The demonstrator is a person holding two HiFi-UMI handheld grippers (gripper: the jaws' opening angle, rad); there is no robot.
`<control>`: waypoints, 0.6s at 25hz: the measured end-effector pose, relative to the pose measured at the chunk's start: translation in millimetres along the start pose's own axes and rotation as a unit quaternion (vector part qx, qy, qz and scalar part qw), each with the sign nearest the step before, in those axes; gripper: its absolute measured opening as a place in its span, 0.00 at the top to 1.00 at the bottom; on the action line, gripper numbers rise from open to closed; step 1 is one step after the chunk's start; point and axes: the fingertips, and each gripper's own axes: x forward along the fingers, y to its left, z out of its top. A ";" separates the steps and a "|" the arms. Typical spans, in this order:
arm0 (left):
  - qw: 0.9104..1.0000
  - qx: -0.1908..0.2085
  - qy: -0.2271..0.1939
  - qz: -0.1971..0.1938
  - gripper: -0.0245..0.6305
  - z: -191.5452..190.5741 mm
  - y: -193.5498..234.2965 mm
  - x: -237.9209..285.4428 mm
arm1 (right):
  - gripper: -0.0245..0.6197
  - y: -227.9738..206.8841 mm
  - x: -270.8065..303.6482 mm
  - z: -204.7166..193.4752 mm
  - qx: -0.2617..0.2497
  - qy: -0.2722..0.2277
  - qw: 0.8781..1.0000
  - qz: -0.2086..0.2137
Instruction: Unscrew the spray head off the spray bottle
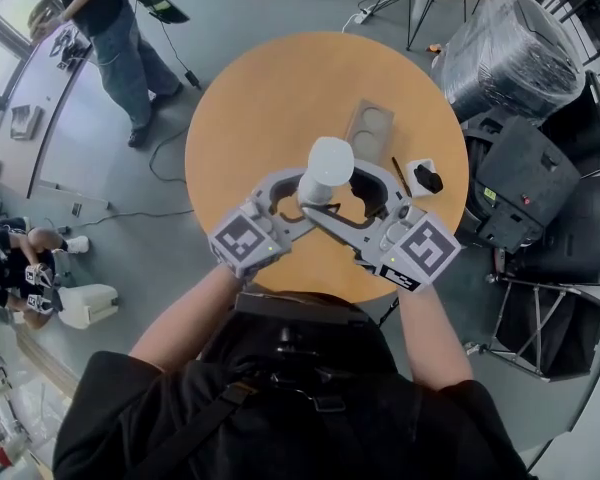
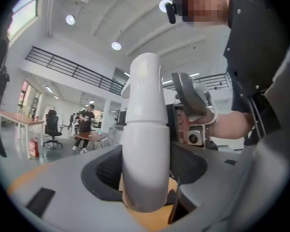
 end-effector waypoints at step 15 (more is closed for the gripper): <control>0.995 -0.020 0.021 0.095 0.50 -26.3 45.2 -0.9 | 0.60 -40.6 35.7 -19.1 0.013 0.007 0.990 -0.141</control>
